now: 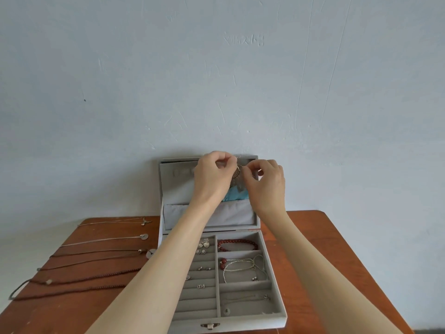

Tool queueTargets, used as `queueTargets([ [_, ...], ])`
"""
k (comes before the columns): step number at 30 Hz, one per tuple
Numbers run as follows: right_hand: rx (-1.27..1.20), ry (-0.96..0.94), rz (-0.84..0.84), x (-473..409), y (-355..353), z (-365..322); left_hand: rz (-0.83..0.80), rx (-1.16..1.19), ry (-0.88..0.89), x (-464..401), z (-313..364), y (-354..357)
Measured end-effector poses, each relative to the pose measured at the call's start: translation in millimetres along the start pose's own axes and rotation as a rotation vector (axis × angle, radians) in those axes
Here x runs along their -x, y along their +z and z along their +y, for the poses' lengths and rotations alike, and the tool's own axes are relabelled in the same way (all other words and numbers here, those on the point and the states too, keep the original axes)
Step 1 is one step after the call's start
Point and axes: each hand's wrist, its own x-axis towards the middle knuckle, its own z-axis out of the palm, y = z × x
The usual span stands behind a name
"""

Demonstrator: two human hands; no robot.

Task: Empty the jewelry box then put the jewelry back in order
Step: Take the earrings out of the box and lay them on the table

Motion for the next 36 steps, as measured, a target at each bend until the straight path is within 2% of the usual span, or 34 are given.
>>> queueTargets([
  [4, -0.335, 0.209, -0.119, 11, -17, -19, -0.049, 0.124, -0.038, 16, 6, -27],
  [8, -0.518, 0.311, -0.262, 33, -32, -42, -0.066, 0.231, -0.160, 40, 8, -61],
  [14, -0.501, 0.398, -0.460, 76, -43, -80, -0.140, 0.159, -0.219, 80, 8, -121],
  [23, -0.448, 0.410, -0.631, 144, -27, -125, -0.214, 0.249, -0.346, 138, 0, -215],
  [31, -0.314, 0.389, -0.719, 191, 8, -143, -0.253, 0.097, -0.435, 167, -22, -277],
  [36, -0.228, 0.332, -0.803, 205, 21, -153, -0.264, -0.160, -0.350, 175, -30, -298],
])
